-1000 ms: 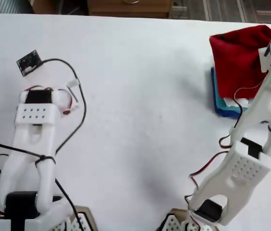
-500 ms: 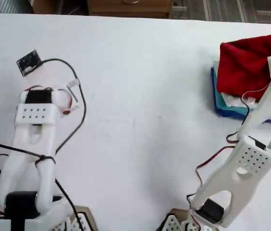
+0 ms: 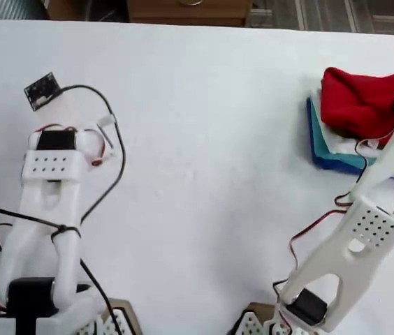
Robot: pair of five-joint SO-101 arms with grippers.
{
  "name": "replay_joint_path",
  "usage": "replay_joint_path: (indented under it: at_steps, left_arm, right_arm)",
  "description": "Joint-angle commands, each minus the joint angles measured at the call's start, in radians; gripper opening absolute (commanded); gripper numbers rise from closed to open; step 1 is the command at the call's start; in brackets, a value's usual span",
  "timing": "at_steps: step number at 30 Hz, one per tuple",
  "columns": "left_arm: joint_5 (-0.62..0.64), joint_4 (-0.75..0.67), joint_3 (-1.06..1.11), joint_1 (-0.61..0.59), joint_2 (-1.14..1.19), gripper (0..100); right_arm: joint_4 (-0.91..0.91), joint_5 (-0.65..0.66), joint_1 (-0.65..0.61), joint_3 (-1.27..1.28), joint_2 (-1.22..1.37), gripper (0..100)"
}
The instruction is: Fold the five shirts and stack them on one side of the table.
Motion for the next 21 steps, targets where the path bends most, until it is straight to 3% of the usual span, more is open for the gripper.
replay_joint_path:
  at_steps: [1, 9, 21]
  left_arm:
    - [-0.002, -0.012, -0.004, -0.006, -0.038, 3]
    - [-0.002, -0.018, -0.004, -0.006, -0.038, 3]
    - [-0.002, -0.011, -0.004, -0.006, -0.038, 3]
  right_arm:
    - [-0.039, -0.043, 0.021, -0.032, -0.021, 17.3]
    - [0.081, -0.348, 0.025, -0.259, -0.035, 17.3]
    - [0.104, -0.338, -0.010, -0.293, -0.022, 17.6]
